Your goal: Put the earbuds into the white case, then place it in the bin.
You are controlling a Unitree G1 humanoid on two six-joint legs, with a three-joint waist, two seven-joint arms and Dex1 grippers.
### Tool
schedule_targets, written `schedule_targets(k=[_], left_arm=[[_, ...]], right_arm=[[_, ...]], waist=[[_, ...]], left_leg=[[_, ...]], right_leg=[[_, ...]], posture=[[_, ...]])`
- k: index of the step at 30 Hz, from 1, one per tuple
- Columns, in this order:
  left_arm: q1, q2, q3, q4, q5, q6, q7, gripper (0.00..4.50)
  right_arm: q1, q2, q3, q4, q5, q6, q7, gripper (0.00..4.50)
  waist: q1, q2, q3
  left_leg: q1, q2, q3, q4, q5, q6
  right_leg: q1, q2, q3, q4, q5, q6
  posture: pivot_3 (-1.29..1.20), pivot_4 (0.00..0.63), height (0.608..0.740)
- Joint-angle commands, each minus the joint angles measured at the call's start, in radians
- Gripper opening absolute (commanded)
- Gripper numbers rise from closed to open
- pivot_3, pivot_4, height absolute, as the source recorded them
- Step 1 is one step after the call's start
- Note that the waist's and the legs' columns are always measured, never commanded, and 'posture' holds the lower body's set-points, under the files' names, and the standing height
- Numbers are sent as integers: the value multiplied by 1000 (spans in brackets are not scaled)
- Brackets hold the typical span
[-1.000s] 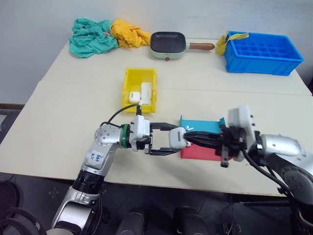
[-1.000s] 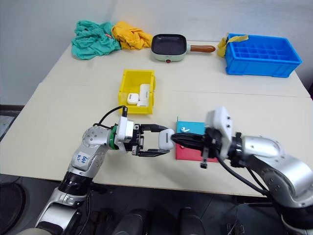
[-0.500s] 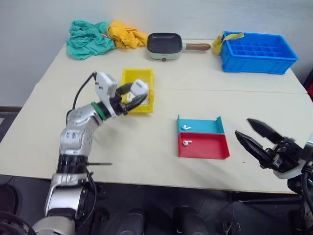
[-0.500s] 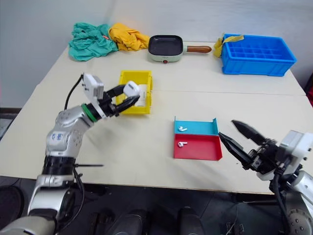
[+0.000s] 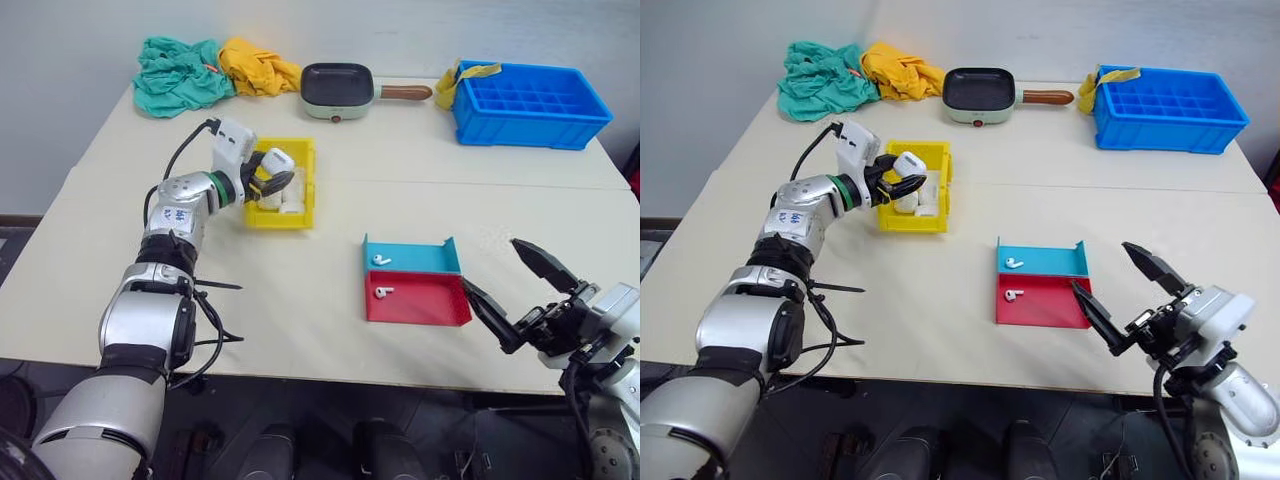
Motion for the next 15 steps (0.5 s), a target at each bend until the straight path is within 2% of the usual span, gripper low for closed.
schedule_targets(k=[1, 3, 5, 11, 15], left_arm=[[38, 67, 73, -152, -100, 13, -177, 4458], [153, 129, 105, -344, -197, 104, -339, 4458], [324, 212, 142, -550, -252, 135, -423, 4458], [811, 321, 319, -936, -315, 86, -428, 4458], [1122, 350, 412, -1136, -231, 90, -329, 4458]], right_arm=[[2, -22, -16, 16, -2, -45, 20, 4500], [6, -50, -28, 47, 2, -59, 52, 4500], [9, -88, -40, 79, 1, -74, 89, 4500], [-18, -205, -83, 190, 49, -71, 202, 4500], [-38, -298, -96, 295, 66, -71, 334, 4500]], waist=[[-11, 0, 0], [-21, 0, 0], [-41, 0, 0], [-41, 1, 0], [-22, 1, 0]], left_leg=[[0, 0, 0, 0, 0, 0], [0, 1, 0, 0, 0, -1], [2, 1, 0, -2, 0, -1], [6, 2, -3, -3, 0, -3], [6, 2, -4, -2, -1, -2]], right_leg=[[0, 0, 0, 0, 0, 0], [-1, 0, 1, 1, 0, 0], [-1, 0, 4, 0, 0, 0], [0, 0, 14, -1, 0, -1], [2, 0, 15, -9, 0, -1]], posture=[[0, 150, 740], [0, 150, 740], [0, 150, 740], [0, 150, 740], [0, 150, 740]])
